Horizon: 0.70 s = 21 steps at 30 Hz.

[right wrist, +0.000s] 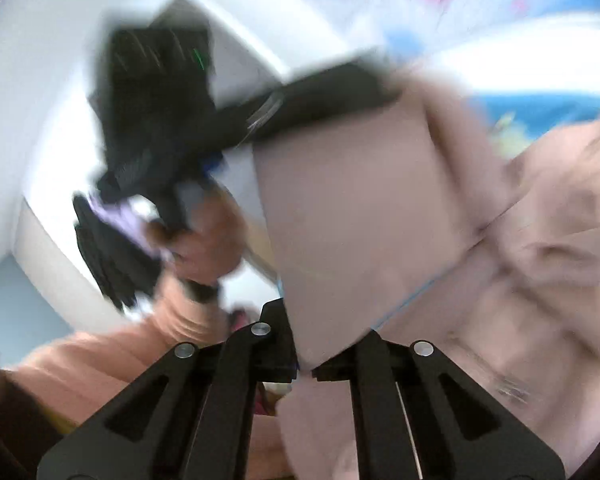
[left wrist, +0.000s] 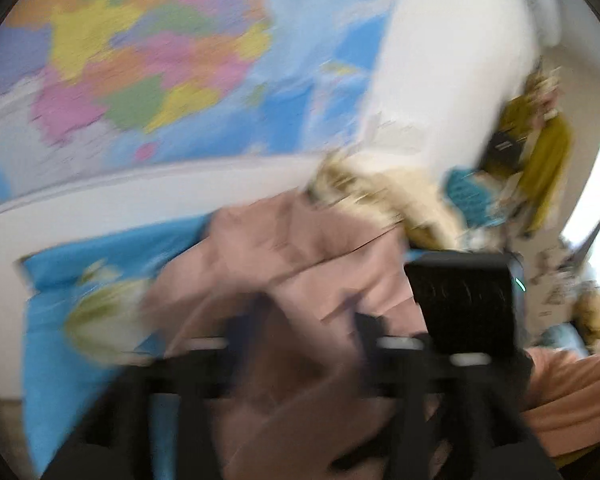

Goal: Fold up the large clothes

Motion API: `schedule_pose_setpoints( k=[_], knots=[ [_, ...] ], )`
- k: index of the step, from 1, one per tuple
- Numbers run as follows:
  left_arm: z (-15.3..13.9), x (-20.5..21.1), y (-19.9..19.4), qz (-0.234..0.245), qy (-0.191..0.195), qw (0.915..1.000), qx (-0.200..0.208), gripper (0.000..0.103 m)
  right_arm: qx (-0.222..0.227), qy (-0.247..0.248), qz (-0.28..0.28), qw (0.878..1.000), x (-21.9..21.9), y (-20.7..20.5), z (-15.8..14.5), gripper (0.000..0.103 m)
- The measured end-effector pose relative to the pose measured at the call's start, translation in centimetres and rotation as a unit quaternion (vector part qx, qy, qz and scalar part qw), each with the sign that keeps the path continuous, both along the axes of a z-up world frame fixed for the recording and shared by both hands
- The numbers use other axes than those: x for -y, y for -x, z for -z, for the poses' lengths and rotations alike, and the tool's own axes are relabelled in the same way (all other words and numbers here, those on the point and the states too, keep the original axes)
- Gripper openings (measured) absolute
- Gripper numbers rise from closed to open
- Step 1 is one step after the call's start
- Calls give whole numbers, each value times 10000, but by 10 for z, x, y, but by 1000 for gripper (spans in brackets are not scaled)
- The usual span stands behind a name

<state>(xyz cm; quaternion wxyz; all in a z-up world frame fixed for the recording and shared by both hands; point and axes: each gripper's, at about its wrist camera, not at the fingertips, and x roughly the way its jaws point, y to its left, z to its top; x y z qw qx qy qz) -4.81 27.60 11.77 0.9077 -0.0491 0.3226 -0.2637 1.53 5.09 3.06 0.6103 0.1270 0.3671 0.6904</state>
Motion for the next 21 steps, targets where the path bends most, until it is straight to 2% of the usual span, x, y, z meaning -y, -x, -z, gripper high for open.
schedule_pose_setpoints(
  k=[1, 2, 3, 4, 5, 6, 7, 8, 9, 11, 12, 14, 18, 20, 21],
  knots=[
    [-5, 3, -1, 50, 120, 9998, 155, 85, -94, -155, 239, 9995, 26, -9, -6, 4],
    [-8, 7, -4, 101, 192, 9992, 339, 85, -144, -210, 452, 9987, 47, -15, -8, 4],
    [-8, 9, -6, 80, 228, 9989, 409, 85, -235, -220, 930, 9951, 81, -28, -7, 4],
    [-5, 7, -11, 36, 343, 9987, 385, 85, -389, -186, 1220, 9916, 102, -36, -1, 4],
    [3, 5, -18, -28, 461, 9986, 240, 85, -570, -130, 1435, 9879, 116, -42, 7, 9],
    [12, 4, -23, -168, 411, 9989, 121, 85, -878, 37, 1748, 9807, 138, -53, 21, 14],
    [22, 6, -30, -389, 218, 9990, 10, 85, -1151, 301, 2098, 9705, 155, -57, 36, 35],
    [35, 6, -37, -630, -53, 9980, -97, 85, -1346, 607, 2392, 9597, 168, -65, 50, 65],
    [58, 8, -44, -876, -429, 9948, -276, 85, -1427, 1039, 2762, 9447, 179, -70, 67, 75],
    [92, 5, -54, -1029, -673, 9900, -698, 85, -1383, 1590, 3150, 9254, 195, -71, 86, 76],
    [108, 3, -56, -1030, -669, 9881, -925, 85, -1373, 1618, 3166, 9245, 197, -68, 88, 76],
    [131, -1, -55, -1083, -725, 9845, -1177, 85, -1186, 1662, 3343, 9201, 207, -58, 84, 84],
    [149, 7, -43, -853, -946, 9856, -1115, 85, -144, 1925, 3922, 8994, 220, -44, 57, 91],
    [155, 17, -41, -707, -1186, 9852, -1019, 88, 404, 2014, 3862, 8993, 204, -32, 49, 93],
    [160, 23, -44, -731, -1457, 9819, -960, 88, 748, 2151, 3677, 9016, 189, -21, 46, 94]
  ],
)
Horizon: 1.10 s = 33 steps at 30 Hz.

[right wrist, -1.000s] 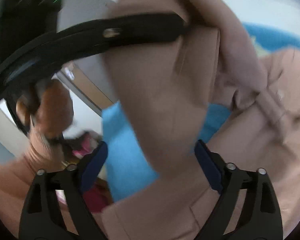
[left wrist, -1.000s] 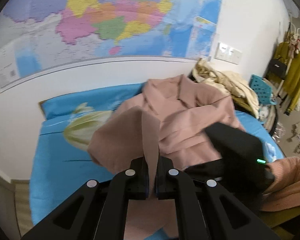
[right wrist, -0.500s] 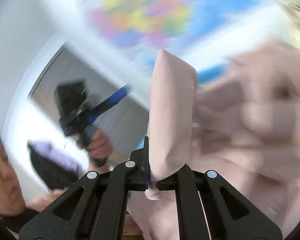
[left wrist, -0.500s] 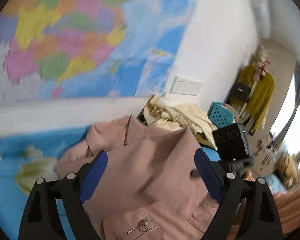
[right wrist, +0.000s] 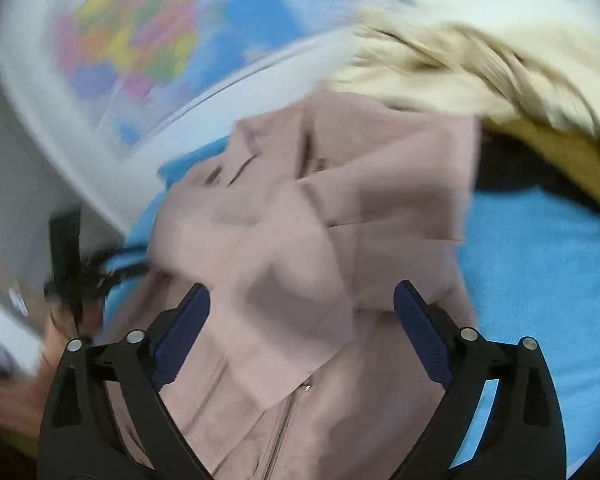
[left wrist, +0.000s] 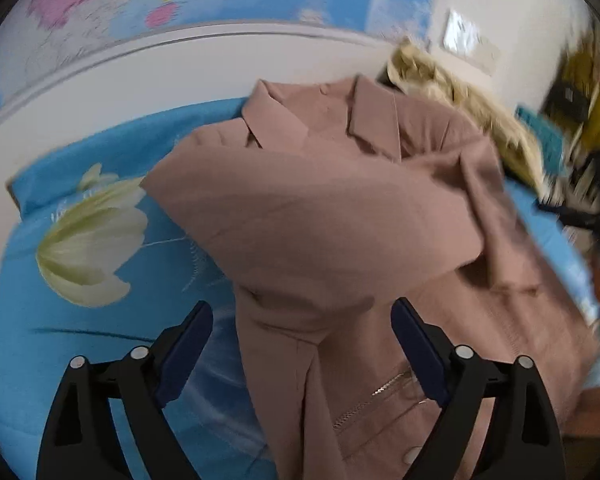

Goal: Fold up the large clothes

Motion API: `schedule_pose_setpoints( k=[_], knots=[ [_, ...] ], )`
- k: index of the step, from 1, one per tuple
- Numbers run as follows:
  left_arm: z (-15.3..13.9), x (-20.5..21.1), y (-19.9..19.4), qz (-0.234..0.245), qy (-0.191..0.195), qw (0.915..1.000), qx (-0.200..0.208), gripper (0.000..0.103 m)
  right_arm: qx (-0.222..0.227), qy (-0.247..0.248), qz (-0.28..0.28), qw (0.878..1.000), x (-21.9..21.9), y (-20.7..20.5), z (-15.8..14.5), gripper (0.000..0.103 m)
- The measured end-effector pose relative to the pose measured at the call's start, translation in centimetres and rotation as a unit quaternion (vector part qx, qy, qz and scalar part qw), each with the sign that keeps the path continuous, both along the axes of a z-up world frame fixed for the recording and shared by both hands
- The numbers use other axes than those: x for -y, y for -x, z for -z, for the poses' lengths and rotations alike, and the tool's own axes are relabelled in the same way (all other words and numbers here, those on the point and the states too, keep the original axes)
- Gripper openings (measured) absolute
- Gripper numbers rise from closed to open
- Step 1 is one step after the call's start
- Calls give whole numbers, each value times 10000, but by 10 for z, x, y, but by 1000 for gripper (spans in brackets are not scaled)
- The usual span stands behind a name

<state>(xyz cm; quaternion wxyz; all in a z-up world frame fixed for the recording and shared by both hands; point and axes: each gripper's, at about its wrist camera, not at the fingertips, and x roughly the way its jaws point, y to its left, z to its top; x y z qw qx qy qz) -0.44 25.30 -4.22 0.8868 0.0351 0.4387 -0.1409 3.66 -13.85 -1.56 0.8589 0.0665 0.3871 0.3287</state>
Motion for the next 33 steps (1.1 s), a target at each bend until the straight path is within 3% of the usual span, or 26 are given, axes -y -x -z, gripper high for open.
schedule_pose_setpoints(
  k=[1, 3, 6, 8, 9, 10, 11, 13, 14, 16, 17, 21, 24, 25, 27, 29, 32, 33],
  knots=[
    [7, 6, -4, -54, -308, 9995, -11, 88, 115, 183, -164, 9996, -16, -1, -1, 94],
    [15, 9, -11, -140, -551, 9983, -91, 84, 432, 840, -602, 9937, -47, 16, 4, 94],
    [24, 1, -22, -320, -320, 9986, -280, 65, 719, 1715, -859, 9788, -82, 26, 26, 89],
    [25, -13, -24, -439, -48, 9984, -351, 50, 735, 2125, -789, 9712, -98, 17, 36, 58],
    [23, -20, -22, -475, 98, 9982, -364, 38, 592, 2208, -740, 9707, -101, 8, 40, 50],
    [21, -26, -20, -530, 226, 9977, -346, 25, 436, 1979, -708, 9767, -96, -1, 37, 24],
    [17, -33, -17, -682, 259, 9970, -265, 20, 345, 1695, -690, 9825, -88, -6, 32, 11],
    [8, -53, -9, -999, 448, 9939, -156, 14, 51, 584, -621, 9963, -59, -24, 6, 11],
    [5, -70, -4, -1190, 725, 9901, -155, 14, 36, 136, -477, 9988, -41, -31, -6, 10],
    [7, -92, 6, -1332, 1164, 9841, -186, 23, -58, -784, -258, 9966, -4, -50, -24, 10],
    [12, -97, 10, -1355, 1202, 9832, -207, 26, -152, -975, -140, 9950, 8, -59, -23, 10],
    [22, -84, 17, -1164, 689, 9905, -266, 39, -834, -829, 185, 9929, 23, -88, 19, 4],
    [7, -87, 24, -1011, 811, 9915, -68, 51, -1302, -717, 427, 9880, 23, -97, 48, 11],
    [-1, -90, 27, -1006, 875, 9910, 83, 61, -1350, -788, 429, 9868, 24, -98, 53, 12],
    [-14, -88, 30, -958, 933, 9905, 327, 65, -1297, -878, 463, 9866, 27, -93, 53, 23],
    [-28, -80, 30, -814, 802, 9920, 529, 65, -1136, -899, 471, 9883, 18, -87, 48, 45],
    [-37, -57, 20, -547, 708, 9940, 633, 65, -961, -669, 410, 9923, 13, -82, 38, 47],
    [-38, -47, 14, -478, 624, 9947, 666, 65, -951, -617, 392, 9928, 15, -81, 38, 42]
  ],
)
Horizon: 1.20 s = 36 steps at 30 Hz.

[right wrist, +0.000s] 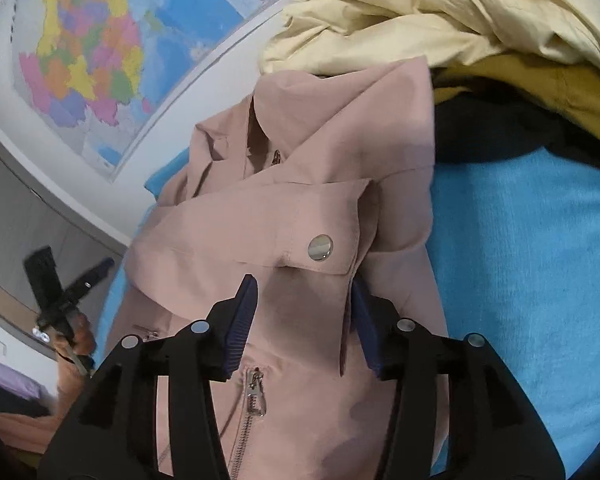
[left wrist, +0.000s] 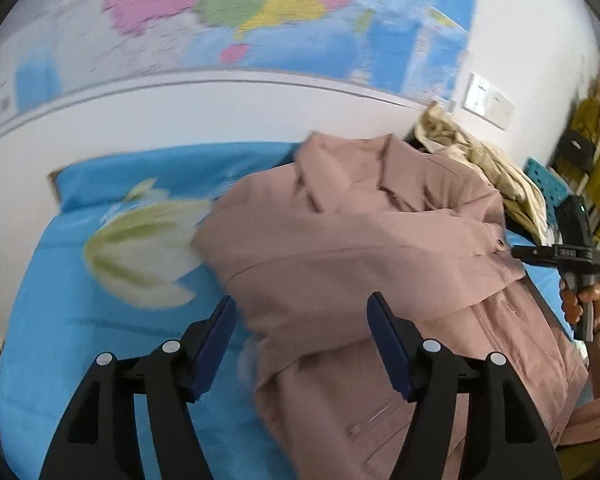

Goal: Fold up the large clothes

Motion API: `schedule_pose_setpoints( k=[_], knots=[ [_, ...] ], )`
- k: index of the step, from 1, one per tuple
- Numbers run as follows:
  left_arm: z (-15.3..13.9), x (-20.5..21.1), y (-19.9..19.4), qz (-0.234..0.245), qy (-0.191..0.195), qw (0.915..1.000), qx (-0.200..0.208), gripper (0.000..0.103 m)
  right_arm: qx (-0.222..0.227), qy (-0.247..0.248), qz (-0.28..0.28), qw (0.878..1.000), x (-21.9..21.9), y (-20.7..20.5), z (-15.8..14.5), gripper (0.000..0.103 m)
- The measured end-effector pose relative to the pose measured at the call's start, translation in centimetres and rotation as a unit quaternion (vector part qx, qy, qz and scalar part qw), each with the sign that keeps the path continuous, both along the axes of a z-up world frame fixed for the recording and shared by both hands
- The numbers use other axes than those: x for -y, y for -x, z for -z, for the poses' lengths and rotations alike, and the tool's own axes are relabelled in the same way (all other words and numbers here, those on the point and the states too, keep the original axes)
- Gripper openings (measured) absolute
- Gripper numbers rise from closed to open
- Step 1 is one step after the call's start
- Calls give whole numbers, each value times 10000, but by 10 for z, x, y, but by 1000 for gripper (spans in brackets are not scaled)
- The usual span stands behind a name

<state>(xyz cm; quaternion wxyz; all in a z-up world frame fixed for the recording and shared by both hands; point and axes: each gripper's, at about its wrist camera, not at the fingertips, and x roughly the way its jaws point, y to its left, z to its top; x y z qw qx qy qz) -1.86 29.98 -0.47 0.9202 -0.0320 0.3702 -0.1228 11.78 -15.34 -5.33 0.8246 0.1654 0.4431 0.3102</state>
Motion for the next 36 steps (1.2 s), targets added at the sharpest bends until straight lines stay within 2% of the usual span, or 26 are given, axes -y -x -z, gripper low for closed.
schedule_pose_setpoints(
  k=[1, 2, 3, 6, 7, 8, 9, 12, 14, 15, 17, 18, 21, 24, 28, 31, 33, 35, 36],
  knots=[
    [1, 7, -3, 43, -99, 9999, 19, 65, 21, 76, -10, 10000, 0, 0, 0, 20],
    [2, 13, -7, 81, -162, 9998, 14, 65, 48, 194, -19, 9998, 2, 1, 1, 3],
    [6, 20, -14, 133, -193, 9997, -44, 64, 101, 345, -2, 9994, 1, 0, 1, 3],
    [23, 29, -26, 240, -379, 9985, -307, 50, 451, 410, 206, 9979, 7, 2, -9, 2],
    [31, 30, -30, 261, -396, 9976, -499, 47, 601, 447, 327, 9966, 10, 1, -14, 2],
    [42, 28, -34, 258, -369, 9963, -739, 47, 667, 450, 394, 9960, 12, 0, -16, 2],
    [48, 28, -35, 223, -373, 9959, -789, 45, 591, 393, 415, 9966, 13, -6, -14, 2],
    [46, 26, -32, 191, -360, 9969, -668, 46, 322, 640, 402, 9966, 6, -17, 0, 5],
    [39, 24, -29, 100, -350, 9974, -618, 57, 257, 767, 435, 9958, 4, -19, 5, 19],
    [34, 23, -26, 77, -314, 9979, -568, 64, 313, 711, 510, 9957, 7, -16, 2, 21],
    [24, 21, -19, 61, -292, 9987, -406, 66, 459, 715, 628, 9944, 10, -11, -7, 42],
    [18, 20, -15, 64, -289, 9991, -289, 66, 643, 784, 732, 9921, 12, -3, -16, 43],
    [6, 21, -8, 161, -170, 9997, -124, 66, 1108, 858, 700, 9877, 12, 16, -37, 44],
    [11, 30, -13, 237, -269, 9992, -195, 67, 1272, 976, 218, 9868, -9, 25, -40, 44],
    [37, 34, -31, 128, -374, 9972, -632, 67, 950, 1380, -113, 9858, -37, 9, -15, 42],
    [48, 33, -35, 65, -388, 9970, -664, 67, 620, 1446, -135, 9875, -43, -9, 7, 35],
    [45, 32, -32, 49, -395, 9973, -616, 67, 573, 1386, -94, 9886, -42, -12, 8, 36],
    [39, 29, -26, -6, -369, 9977, -569, 67, 595, 1323, -78, 9894, -38, -8, 1, 44],
    [34, 24, -20, -43, -285, 9982, -518, 72, 646, 1242, -90, 9901, -36, -3, -4, 45]
  ],
)
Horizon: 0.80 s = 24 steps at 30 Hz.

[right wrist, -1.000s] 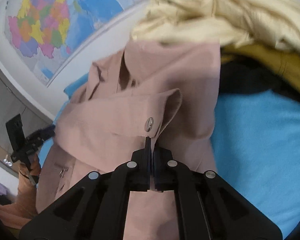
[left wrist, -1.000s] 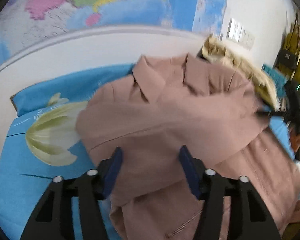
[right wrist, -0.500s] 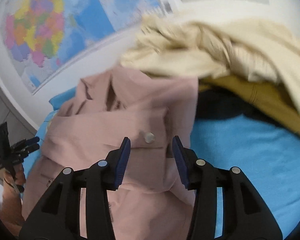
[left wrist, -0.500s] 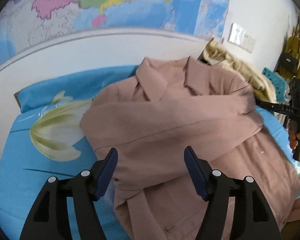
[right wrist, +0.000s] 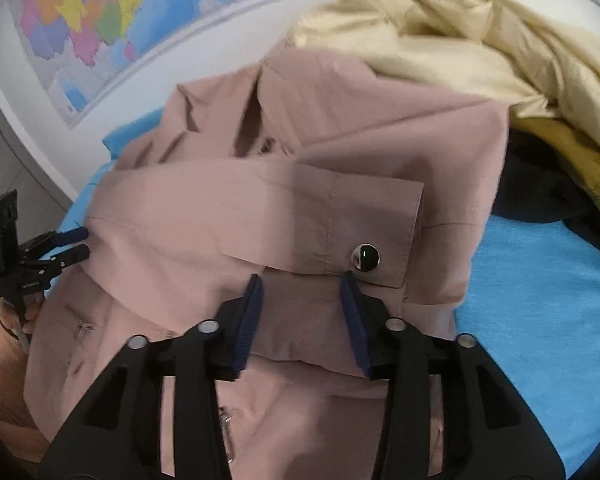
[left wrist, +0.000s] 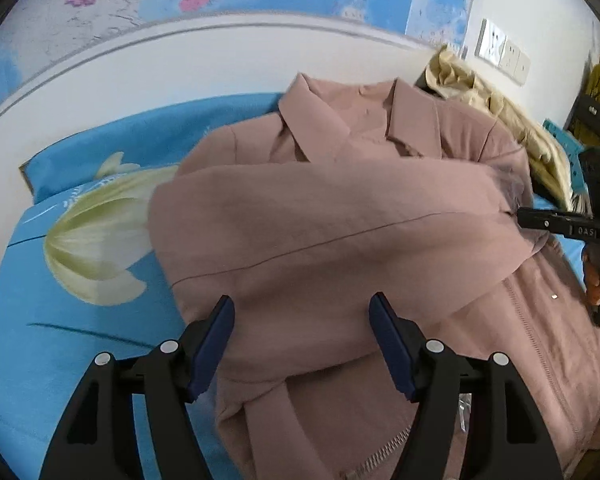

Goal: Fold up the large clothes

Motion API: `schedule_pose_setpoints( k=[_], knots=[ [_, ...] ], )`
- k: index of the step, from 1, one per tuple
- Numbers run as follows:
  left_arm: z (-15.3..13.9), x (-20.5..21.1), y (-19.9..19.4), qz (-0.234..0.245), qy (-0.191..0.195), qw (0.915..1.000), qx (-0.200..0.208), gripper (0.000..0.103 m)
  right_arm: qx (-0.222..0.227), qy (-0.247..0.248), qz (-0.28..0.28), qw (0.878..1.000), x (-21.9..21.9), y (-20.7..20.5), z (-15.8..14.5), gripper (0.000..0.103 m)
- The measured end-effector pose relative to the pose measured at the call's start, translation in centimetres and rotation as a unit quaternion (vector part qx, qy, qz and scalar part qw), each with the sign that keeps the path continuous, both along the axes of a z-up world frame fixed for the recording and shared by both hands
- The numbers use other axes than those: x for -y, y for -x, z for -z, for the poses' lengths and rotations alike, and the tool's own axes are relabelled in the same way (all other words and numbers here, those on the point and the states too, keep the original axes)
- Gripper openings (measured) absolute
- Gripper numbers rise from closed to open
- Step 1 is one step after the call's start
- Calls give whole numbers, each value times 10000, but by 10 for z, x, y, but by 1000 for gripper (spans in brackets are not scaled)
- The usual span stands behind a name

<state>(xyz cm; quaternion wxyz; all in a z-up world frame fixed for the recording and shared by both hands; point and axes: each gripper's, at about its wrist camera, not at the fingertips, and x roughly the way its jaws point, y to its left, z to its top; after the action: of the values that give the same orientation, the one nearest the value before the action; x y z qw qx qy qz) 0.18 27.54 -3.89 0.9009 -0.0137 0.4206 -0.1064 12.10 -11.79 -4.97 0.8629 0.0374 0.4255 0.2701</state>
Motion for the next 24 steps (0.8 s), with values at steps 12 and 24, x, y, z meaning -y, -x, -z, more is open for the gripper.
schedule_pose_setpoints(
  k=[12, 24],
  knots=[
    [-11, -37, 67, -536, 383, 9977, 147, 77, -87, -303, -83, 9995, 28, 51, -8, 54],
    [2, -37, 117, -638, 678, 9956, -49, 83, -319, -754, 54, 9966, 64, 99, -3, 69]
  ],
)
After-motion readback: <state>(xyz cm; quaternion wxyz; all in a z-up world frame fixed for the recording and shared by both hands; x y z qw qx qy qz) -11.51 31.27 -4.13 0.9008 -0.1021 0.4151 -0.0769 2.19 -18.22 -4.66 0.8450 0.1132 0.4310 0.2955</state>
